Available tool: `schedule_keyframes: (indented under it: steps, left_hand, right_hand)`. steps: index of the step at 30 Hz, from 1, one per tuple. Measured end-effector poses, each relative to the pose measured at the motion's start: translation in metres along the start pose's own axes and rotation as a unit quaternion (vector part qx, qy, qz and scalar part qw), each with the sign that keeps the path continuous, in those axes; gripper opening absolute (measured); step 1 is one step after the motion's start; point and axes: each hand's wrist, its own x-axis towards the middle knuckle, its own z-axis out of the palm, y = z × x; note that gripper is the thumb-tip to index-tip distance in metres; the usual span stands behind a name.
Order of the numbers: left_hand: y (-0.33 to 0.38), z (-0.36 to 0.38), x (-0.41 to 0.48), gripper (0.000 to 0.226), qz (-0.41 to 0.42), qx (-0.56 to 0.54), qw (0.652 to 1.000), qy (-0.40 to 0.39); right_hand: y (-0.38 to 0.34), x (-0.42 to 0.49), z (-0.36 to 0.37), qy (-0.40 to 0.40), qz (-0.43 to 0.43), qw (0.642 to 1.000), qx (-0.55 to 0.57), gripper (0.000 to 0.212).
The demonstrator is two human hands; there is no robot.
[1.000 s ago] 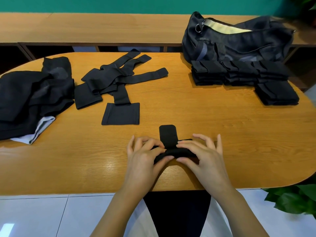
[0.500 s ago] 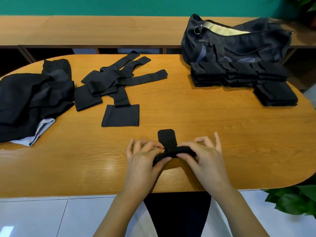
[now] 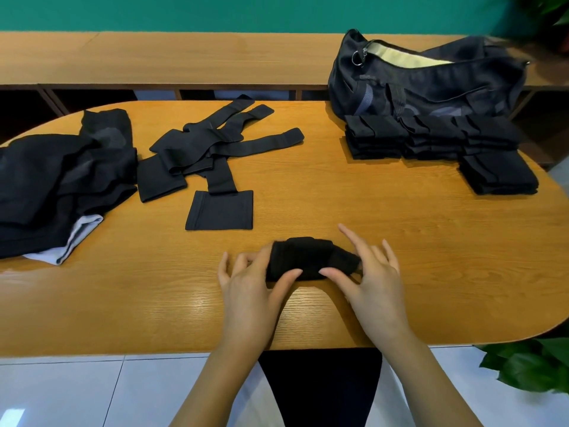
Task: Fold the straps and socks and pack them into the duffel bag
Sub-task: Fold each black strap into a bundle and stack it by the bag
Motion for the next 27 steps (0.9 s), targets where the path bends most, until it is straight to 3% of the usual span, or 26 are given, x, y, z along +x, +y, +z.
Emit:
schedule_keyframes:
  steps: [4, 8, 10, 14, 18, 21, 27]
  left_hand:
    - [-0.001, -0.003, 0.010, 0.075, -0.033, 0.023, 0.999, 0.005]
    - [0.001, -0.004, 0.022, 0.081, -0.055, 0.092, 0.994, 0.003]
    - [0.001, -0.005, 0.025, 0.080, -0.060, 0.120, 0.991, -0.004]
    - [-0.008, -0.013, 0.023, 0.062, 0.011, 0.130, 0.990, -0.050]
    - [-0.016, -0.019, 0.021, 0.059, 0.065, 0.092, 0.986, -0.126]
    - [-0.017, -0.017, 0.024, 0.050, 0.092, 0.116, 0.981, -0.125]
    - [-0.008, -0.001, 0.039, 0.053, 0.108, 0.141, 0.980, -0.088]
  right_hand:
    - [-0.006, 0.013, 0.005, 0.033, -0.010, 0.999, -0.019, 0.082]
    - [-0.009, 0.030, 0.013, 0.030, -0.012, 0.997, -0.076, 0.084]
    - [-0.009, 0.035, 0.015, 0.014, -0.003, 0.991, -0.130, 0.080]
    - [-0.010, 0.027, 0.007, -0.019, -0.038, 0.986, -0.160, 0.064]
    - [-0.008, 0.017, 0.005, -0.103, -0.052, 0.977, -0.177, 0.068]
    - [-0.006, 0.015, 0.004, -0.120, -0.051, 0.978, -0.162, 0.068]
    - [-0.010, 0.012, -0.004, -0.090, -0.126, 0.977, -0.147, 0.052]
